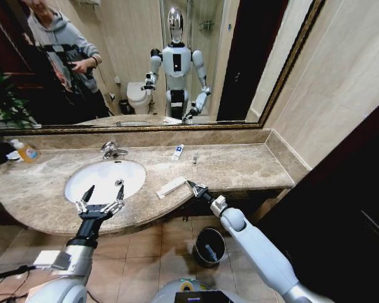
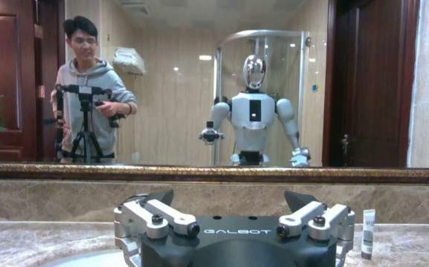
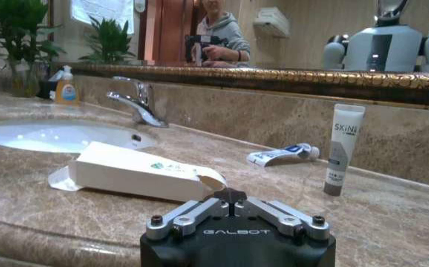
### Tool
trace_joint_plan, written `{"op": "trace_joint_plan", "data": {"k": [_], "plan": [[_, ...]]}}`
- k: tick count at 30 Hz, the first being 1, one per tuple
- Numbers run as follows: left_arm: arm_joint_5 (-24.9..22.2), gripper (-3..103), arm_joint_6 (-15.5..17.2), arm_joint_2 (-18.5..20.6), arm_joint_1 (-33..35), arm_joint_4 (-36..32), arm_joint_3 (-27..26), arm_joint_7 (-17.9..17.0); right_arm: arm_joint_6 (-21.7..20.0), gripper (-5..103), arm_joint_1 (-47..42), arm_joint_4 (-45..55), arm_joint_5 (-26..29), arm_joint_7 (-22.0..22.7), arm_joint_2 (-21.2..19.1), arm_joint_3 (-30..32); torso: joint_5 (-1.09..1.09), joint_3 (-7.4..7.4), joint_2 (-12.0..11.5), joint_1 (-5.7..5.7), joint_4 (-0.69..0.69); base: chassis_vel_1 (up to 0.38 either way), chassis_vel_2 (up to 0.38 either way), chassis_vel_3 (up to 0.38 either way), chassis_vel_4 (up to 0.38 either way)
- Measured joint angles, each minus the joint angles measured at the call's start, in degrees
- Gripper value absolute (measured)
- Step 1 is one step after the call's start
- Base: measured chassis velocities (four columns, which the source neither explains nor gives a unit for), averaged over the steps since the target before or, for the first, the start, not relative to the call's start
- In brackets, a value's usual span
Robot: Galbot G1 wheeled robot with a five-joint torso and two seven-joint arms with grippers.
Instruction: Pick up the trash from the sink and place it in the trash bin.
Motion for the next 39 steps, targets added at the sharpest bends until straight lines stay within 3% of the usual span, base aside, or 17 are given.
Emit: {"op": "trace_joint_plan", "data": {"k": [18, 29, 39], "plan": [[0.00, 100, 0.00, 0.00, 0.00, 0.00, 0.00, 0.00, 0.47, 0, -4.58, 5.57, 2.16, 0.13, -1.91, 6.53, 0.01, 0.00, 0.00, 0.00, 0.00, 0.000, 0.000, 0.000, 0.000], [0.00, 100, 0.00, 0.00, 0.00, 0.00, 0.00, 0.00, 0.41, 0, -12.47, 15.80, 6.35, -0.79, -4.94, 18.69, 0.01, 0.00, 0.01, 0.00, -0.01, 0.000, 0.000, 0.000, 0.000], [0.00, 100, 0.00, 0.00, 0.00, 0.00, 0.00, 0.00, 0.14, 0, -14.43, 18.77, 6.89, -0.25, -5.66, 19.20, 0.01, 0.00, 0.01, 0.00, 0.00, 0.000, 0.000, 0.000, 0.000]]}}
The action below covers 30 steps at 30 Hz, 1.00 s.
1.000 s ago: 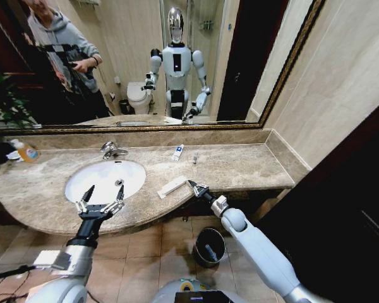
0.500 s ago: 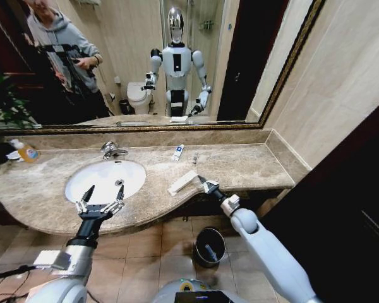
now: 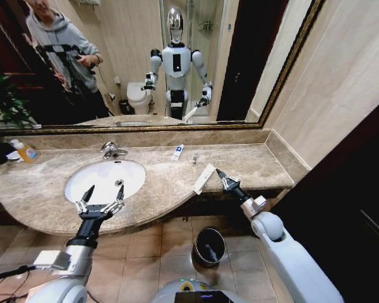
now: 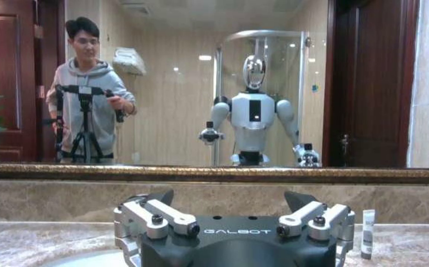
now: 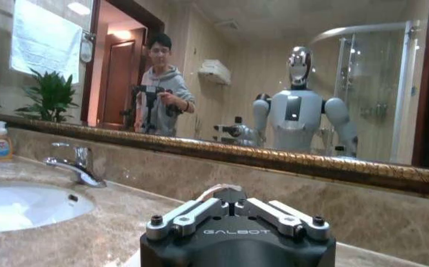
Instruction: Pick up the trash from the sink and place it in the trash bin.
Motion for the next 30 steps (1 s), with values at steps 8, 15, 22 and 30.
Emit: {"op": "trace_joint_plan", "data": {"k": [8, 15, 22, 30], "plan": [[0.00, 100, 0.00, 0.00, 0.00, 0.00, 0.00, 0.00, -0.65, 0, 0.18, 2.33, 0.16, 0.37, -0.39, 0.68, -0.02, 0.00, 0.00, 0.00, 0.01, 0.000, 0.000, 0.000, 0.000], [0.00, 100, 0.00, 0.00, 0.00, 0.00, 0.00, 0.00, 0.43, 0, -7.50, 7.59, 2.04, -1.00, -1.61, 6.10, 0.00, 0.00, 0.00, 0.00, 0.00, 0.000, 0.000, 0.000, 0.000], [0.00, 100, 0.00, 0.00, 0.00, 0.00, 0.00, 0.00, 3.54, 0, -13.54, 8.75, 2.82, -2.38, -1.74, 9.03, 0.00, 0.00, 0.00, 0.00, 0.00, 0.000, 0.000, 0.000, 0.000], [0.00, 100, 0.00, 0.00, 0.00, 0.00, 0.00, 0.00, 8.40, 0, -19.10, 6.75, 1.64, -3.04, 1.25, 10.36, -0.01, 0.00, -0.01, 0.00, 0.00, 0.000, 0.000, 0.000, 0.000]]}}
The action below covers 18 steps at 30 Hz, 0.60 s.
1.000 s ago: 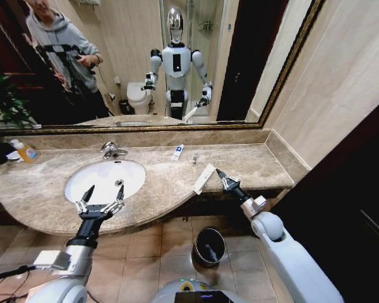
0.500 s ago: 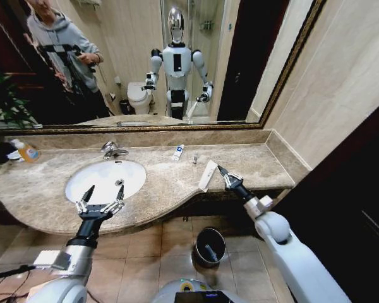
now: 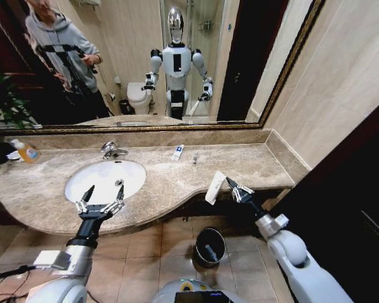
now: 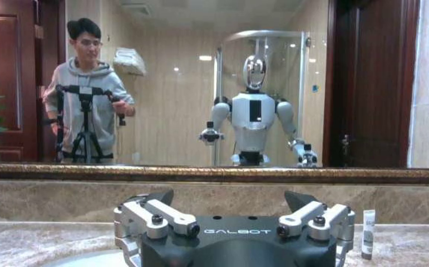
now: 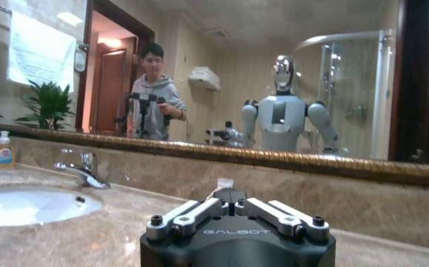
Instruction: Pick up the trash from the sink and place it in the trash bin.
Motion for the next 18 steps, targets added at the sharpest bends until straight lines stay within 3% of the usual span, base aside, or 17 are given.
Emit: {"op": "trace_joint_plan", "data": {"k": [13, 18], "plan": [[0.00, 100, 0.00, 0.00, 0.00, 0.00, 0.00, 0.00, 7.00, 0, -6.43, -12.58, -3.00, -0.34, 3.83, -2.46, 0.00, 0.00, 0.00, 0.00, 0.00, 0.000, 0.000, 0.000, 0.000], [0.00, 100, 0.00, 0.00, 0.00, 0.00, 0.00, 0.00, 7.35, 0, -5.84, -18.72, -4.89, 0.29, 4.36, -3.72, 0.00, 0.00, 0.00, 0.00, -0.01, 0.000, 0.000, 0.000, 0.000]]}}
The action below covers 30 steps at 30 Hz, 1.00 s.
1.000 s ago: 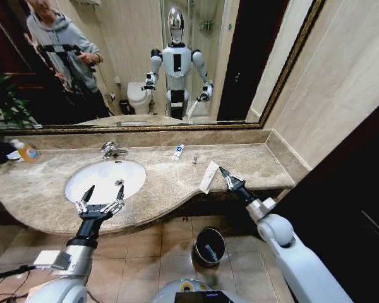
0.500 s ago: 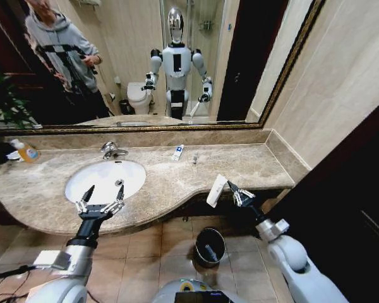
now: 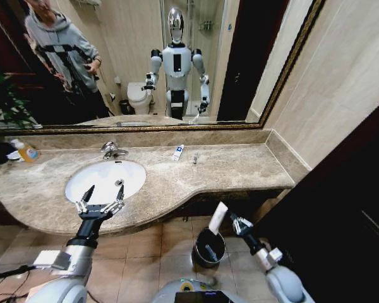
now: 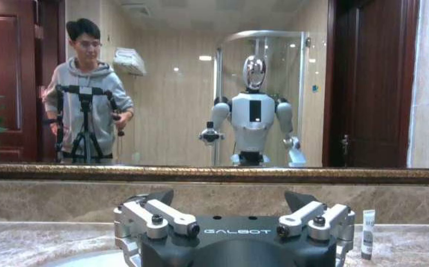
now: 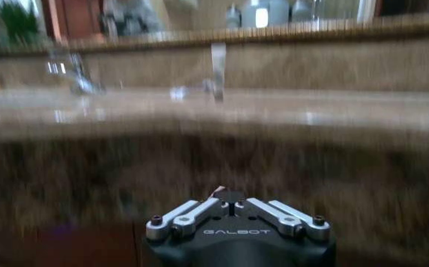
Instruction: Pick up the trash from the sink and place it in the trash bin.
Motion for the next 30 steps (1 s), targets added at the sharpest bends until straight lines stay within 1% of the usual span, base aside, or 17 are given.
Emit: {"op": "trace_joint_plan", "data": {"k": [4, 5, 8, 9, 13, 17, 19, 20, 24, 26, 27, 28, 30], "plan": [[0.00, 100, 0.00, 0.00, 0.00, 0.00, 0.00, 0.00, 0.04, 0, 3.67, -9.13, -1.98, 0.41, 0.95, -1.56, 0.00, 0.00, 0.00, 0.00, 0.00, 0.000, 0.000, 0.000, 0.000], [0.00, 100, 0.00, 0.00, 0.00, 0.00, 0.00, 0.00, 0.04, 0, 3.67, -9.13, -1.98, 0.41, 0.95, -1.56, 0.00, 0.00, 0.00, 0.00, 0.00, 0.000, 0.000, 0.000, 0.000], [0.00, 100, 0.00, 0.00, 0.00, 0.00, 0.00, 0.00, 0.66, 0, 7.53, -17.27, -4.27, 0.41, 1.81, -2.57, 0.00, 0.00, 0.00, 0.01, 0.00, 0.000, 0.000, 0.000, 0.000], [0.00, 100, 0.00, 0.00, 0.00, 0.00, 0.00, 0.00, 0.66, 0, 7.53, -17.27, -4.27, 0.41, 1.81, -2.57, 0.00, 0.00, 0.00, 0.01, 0.00, 0.000, 0.000, 0.000, 0.000], [0.00, 100, 0.00, 0.00, 0.00, 0.00, 0.00, 0.00, 1.78, 0, 12.44, -26.52, -6.62, 0.43, 3.36, -4.06, 0.00, 0.00, 0.00, 0.01, 0.01, 0.000, 0.000, 0.000, 0.000], [0.00, 100, 0.00, 0.00, 0.00, 0.00, 0.00, 0.00, 2.29, 0, 14.46, -30.20, -7.59, 0.51, 4.29, -4.99, -0.01, 0.00, 0.00, 0.01, 0.01, 0.000, 0.000, 0.000, 0.000], [0.00, 100, 0.00, 0.00, 0.00, 0.00, 0.00, 0.00, 2.84, 0, 16.55, -33.61, -10.45, 0.75, 5.93, -5.91, -0.01, 0.00, 0.00, 0.01, 0.01, 0.000, 0.000, 0.000, 0.000], [0.00, 100, 0.00, 0.00, 0.00, 0.00, 0.00, 0.00, 2.84, 0, 16.55, -33.61, -10.45, 0.75, 5.93, -5.91, -0.01, 0.00, 0.00, 0.01, 0.01, 0.000, 0.000, 0.000, 0.000], [0.00, 100, 0.00, 0.00, 0.00, 0.00, 0.00, 0.00, 3.98, 0, 20.25, -39.96, -14.76, 0.85, 9.18, -6.78, -0.01, 0.00, 0.00, 0.01, 0.01, 0.000, 0.000, 0.000, 0.000], [0.00, 100, 0.00, 0.00, 0.00, 0.00, 0.00, 0.00, 4.21, 0, 20.67, -40.78, -15.18, 0.87, 9.47, -6.78, -0.01, 0.00, 0.00, 0.01, 0.01, 0.000, 0.000, 0.000, 0.000], [0.00, 100, 0.00, 0.00, 0.00, 0.00, 0.00, 0.00, 5.53, 0, 22.77, -44.82, -17.57, 0.92, 10.81, -6.72, 0.00, 0.00, 0.00, 0.01, 0.01, 0.000, 0.000, 0.000, 0.000], [0.00, 100, 0.00, 0.00, 0.00, 0.00, 0.00, 0.00, 5.53, 0, 22.77, -44.82, -17.57, 0.92, 10.81, -6.72, 0.00, 0.00, 0.00, 0.01, 0.01, 0.000, 0.000, 0.000, 0.000], [0.00, 100, 0.00, 0.00, 0.00, 0.00, 0.00, 0.00, 6.65, 0, 25.72, -49.64, -20.26, 0.95, 12.13, -6.50, -0.01, 0.00, 0.00, 0.01, 0.00, 0.000, 0.000, 0.000, 0.000]]}}
